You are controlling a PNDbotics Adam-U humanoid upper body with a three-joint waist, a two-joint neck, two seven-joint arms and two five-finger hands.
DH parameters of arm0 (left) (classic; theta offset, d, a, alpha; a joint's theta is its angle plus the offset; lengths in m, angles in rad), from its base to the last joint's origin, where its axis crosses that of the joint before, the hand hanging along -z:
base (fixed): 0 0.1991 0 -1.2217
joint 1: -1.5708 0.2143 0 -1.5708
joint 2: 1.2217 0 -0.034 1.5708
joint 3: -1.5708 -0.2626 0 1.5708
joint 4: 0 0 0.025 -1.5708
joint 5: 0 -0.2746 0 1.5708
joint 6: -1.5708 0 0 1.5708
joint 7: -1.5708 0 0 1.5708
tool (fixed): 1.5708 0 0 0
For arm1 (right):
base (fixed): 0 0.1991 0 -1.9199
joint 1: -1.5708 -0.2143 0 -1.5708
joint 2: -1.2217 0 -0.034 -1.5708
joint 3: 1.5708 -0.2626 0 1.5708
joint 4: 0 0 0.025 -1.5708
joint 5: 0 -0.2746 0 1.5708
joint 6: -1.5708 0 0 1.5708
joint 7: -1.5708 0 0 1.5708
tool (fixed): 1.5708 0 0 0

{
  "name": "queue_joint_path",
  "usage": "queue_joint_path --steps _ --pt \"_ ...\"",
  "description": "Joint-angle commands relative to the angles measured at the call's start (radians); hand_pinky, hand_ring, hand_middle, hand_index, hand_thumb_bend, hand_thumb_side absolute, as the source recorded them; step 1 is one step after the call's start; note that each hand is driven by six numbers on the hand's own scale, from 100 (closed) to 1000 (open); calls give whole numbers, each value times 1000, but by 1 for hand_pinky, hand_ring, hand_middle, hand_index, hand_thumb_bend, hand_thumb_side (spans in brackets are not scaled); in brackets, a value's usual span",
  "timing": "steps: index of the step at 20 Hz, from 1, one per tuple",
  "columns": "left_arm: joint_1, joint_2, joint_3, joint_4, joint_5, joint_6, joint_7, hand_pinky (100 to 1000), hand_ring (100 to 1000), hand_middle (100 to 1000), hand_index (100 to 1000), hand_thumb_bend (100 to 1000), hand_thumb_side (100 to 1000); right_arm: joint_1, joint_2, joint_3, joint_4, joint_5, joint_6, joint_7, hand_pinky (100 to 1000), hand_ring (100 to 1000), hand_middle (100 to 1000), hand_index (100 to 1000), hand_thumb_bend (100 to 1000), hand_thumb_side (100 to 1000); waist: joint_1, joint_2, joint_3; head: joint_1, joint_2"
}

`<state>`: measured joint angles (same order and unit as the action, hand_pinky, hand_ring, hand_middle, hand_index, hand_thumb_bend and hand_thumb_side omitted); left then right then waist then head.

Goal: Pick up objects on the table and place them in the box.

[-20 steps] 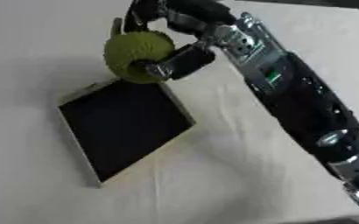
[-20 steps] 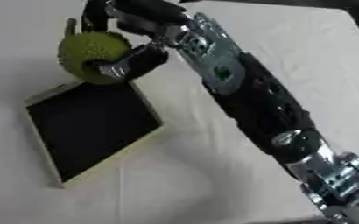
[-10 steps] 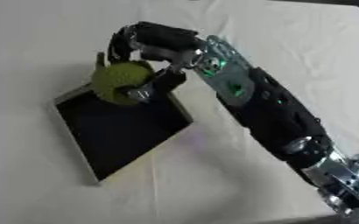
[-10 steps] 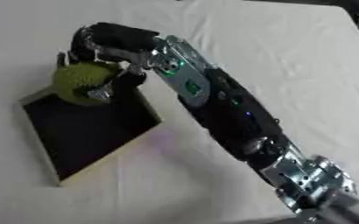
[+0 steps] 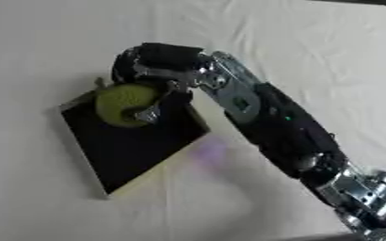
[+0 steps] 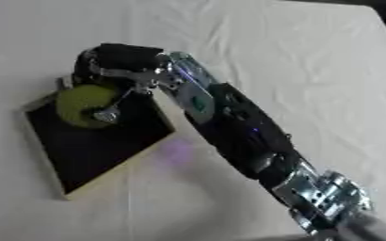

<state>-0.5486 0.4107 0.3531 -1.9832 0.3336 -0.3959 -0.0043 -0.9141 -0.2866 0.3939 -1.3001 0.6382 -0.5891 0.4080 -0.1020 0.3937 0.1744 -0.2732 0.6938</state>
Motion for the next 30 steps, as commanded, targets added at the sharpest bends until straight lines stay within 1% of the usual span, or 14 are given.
queue_joint_path --steps 1,3,4,5,8,10,13,17,20,23,25,26,27,30 --pt "-15 14 1 -17 5 0 -3 604 700 600 705 100 497 -12 -7 -5 -6 20 -13 -1 663 846 541 725 100 262 5 -21 2 1 1" --pt "-14 14 1 -17 4 1 -4 604 701 600 705 100 499 -8 -10 -4 -10 29 -23 -6 717 914 624 782 100 272 5 -21 1 1 1" --pt "-14 14 0 -17 3 1 -5 604 701 600 705 100 498 -7 -13 -5 -12 36 -28 -7 742 943 669 828 101 265 5 -21 1 1 1" --pt "-13 14 0 -17 3 1 -5 604 701 600 705 100 499 -5 -15 -5 -15 45 -32 -5 763 963 702 848 121 252 5 -21 1 1 2" --pt "-12 15 1 -17 3 2 -5 604 701 600 704 100 499 -3 -26 -4 -34 71 -46 9 827 1000 773 913 147 171 4 -22 0 0 2" --pt "-10 16 2 -17 2 1 -5 604 701 600 704 100 499 -1 -34 -3 -54 78 -55 25 845 1000 790 928 170 165 4 -23 -2 0 2" --pt "-9 17 2 -17 1 1 -4 603 701 601 705 100 500 1 -46 -4 -95 64 -60 43 855 1000 803 937 173 117 4 -24 -4 0 1" --pt "-8 18 3 -17 -1 2 -3 604 701 601 705 100 498 8 -66 -16 -153 14 -43 58 851 1000 801 935 151 100 3 -26 -6 1 -2" --pt "-7 19 4 -17 -2 2 0 604 701 601 705 100 499 17 -82 -39 -201 -45 -11 61 841 1000 790 934 100 100 3 -27 -8 4 -4" --pt "-6 20 5 -17 -3 1 2 604 701 601 705 100 498 25 -100 -78 -268 -128 34 61 835 1000 786 935 100 100 4 -27 -11 7 -9" --pt "-5 20 7 -17 -4 1 5 604 701 601 705 100 498 37 -119 -117 -322 -202 81 52 827 1000 782 940 100 100 5 -27 -14 9 -13" --pt "-4 21 8 -17 -4 1 6 604 702 601 704 100 498 44 -130 -137 -349 -240 108 48 821 1000 786 944 100 375 5 -27 -16 10 -14" --pt "-3 21 8 -17 -5 1 7 604 702 601 705 100 498 51 -143 -161 -376 -281 138 41 820 1000 775 944 100 100 6 -28 -18 12 -16" --pt "1 24 11 -17 -8 1 9 603 702 602 704 100 501 75 -189 -236 -460 -403 231 15 809 1000 770 946 100 100 7 -28 -24 21 -21"
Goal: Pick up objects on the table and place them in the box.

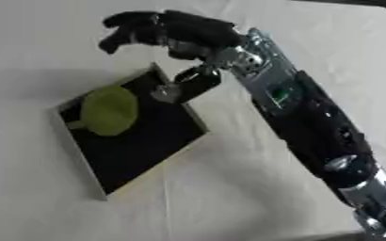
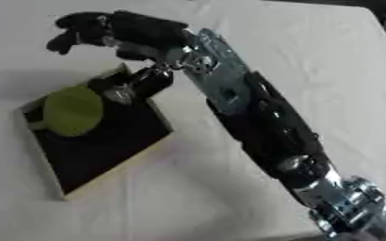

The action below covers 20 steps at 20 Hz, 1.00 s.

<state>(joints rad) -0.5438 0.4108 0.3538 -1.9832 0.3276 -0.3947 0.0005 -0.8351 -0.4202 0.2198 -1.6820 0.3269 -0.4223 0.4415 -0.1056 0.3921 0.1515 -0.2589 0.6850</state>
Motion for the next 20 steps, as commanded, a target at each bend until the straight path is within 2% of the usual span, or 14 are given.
queue_joint_path --steps 1,5,8,11,12,13,14,16,17,18,20 --pt "-2 25 11 -17 -4 -1 5 603 702 602 704 100 500 7 -74 -89 -102 -132 93 -33 803 1000 763 944 100 100 11 -26 -5 12 -15" --pt "5 31 17 -17 -9 -2 9 602 702 601 704 100 501 71 -172 -200 -188 -272 193 -113 796 1000 761 938 100 100 12 -24 -17 32 -24" --pt "8 34 21 -17 -14 -4 12 602 702 601 704 100 501 140 -246 -269 -242 -345 218 -194 789 1000 753 924 100 100 14 -21 -24 44 -29" --pt "11 39 26 -17 -20 -5 16 601 702 602 703 100 503 224 -312 -329 -279 -416 200 -305 780 991 738 903 100 100 15 -17 -32 56 -29" --pt "12 40 27 -17 -21 -6 17 601 702 602 703 100 503 250 -329 -345 -288 -435 188 -337 779 989 737 903 100 127 16 -15 -34 59 -29" --pt "14 41 28 -17 -23 -6 17 600 703 602 703 100 504 277 -342 -359 -295 -454 176 -367 774 992 735 910 100 328 17 -14 -37 62 -30" --pt "15 43 30 -17 -24 -7 18 600 703 602 703 100 504 308 -352 -377 -301 -478 160 -401 775 993 736 910 100 353 18 -12 -40 65 -30" --pt "17 44 34 -17 -27 -9 20 600 703 602 703 100 504 359 -357 -407 -311 -527 129 -457 778 999 740 906 100 470 21 -8 -45 70 -31" --pt "18 45 36 -17 -29 -10 22 600 703 602 703 100 502 383 -353 -423 -314 -553 111 -478 774 988 727 896 100 476 22 -7 -47 73 -32" --pt "19 47 39 -17 -31 -12 24 600 703 602 703 100 500 404 -346 -435 -316 -577 93 -488 763 965 677 860 100 479 24 -5 -50 75 -33" --pt "22 49 43 -17 -35 -15 28 600 703 602 703 100 499 443 -333 -455 -318 -620 63 -486 755 954 658 851 100 489 27 -1 -54 79 -34"
